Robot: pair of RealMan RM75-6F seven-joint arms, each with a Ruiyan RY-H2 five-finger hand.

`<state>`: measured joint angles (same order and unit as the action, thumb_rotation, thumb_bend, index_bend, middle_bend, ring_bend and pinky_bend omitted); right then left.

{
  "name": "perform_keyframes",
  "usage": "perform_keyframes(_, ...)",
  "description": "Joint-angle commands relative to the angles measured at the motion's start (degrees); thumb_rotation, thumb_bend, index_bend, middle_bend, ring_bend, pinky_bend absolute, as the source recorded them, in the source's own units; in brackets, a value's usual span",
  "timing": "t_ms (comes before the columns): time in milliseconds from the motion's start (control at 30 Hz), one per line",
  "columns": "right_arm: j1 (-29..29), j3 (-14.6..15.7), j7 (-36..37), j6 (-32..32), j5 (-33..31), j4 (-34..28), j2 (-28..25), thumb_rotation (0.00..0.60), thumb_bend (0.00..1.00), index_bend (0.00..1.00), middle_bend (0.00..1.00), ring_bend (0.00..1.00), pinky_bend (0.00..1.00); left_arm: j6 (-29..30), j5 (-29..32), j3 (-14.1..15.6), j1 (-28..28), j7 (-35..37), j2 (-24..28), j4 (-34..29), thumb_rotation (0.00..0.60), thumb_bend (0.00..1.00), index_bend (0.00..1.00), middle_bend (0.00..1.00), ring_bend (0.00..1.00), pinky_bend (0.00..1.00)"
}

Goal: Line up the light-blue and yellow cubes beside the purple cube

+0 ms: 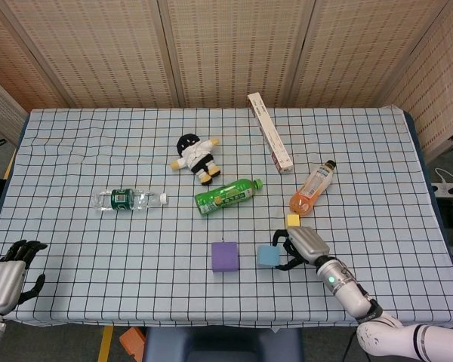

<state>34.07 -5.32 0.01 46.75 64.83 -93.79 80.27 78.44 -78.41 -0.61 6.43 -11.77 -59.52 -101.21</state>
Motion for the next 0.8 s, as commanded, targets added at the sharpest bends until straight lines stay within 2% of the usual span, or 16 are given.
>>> perform_keyframes(33,0.30,-0.21,0.63,-0.47,0.12,0.58,0.62,0.600,0.05,0.53,0.90,0.79,1.00,0.07,-0.08,0.00,-0.01,-0.01,0.03,0.00,0.600,0.42,0.23,0.17,0.10,0.41)
perform_keyframes(800,3.14,-1.67,6.21,-5.13,0.95,6.16,5.71,0.600,0.05,0.54,0.90,0.79,1.00,1.50,-0.50,-0.42,-0.55,0.61,0.23,0.26,0.600,0.42,0.23,0.18,0.10,0.41)
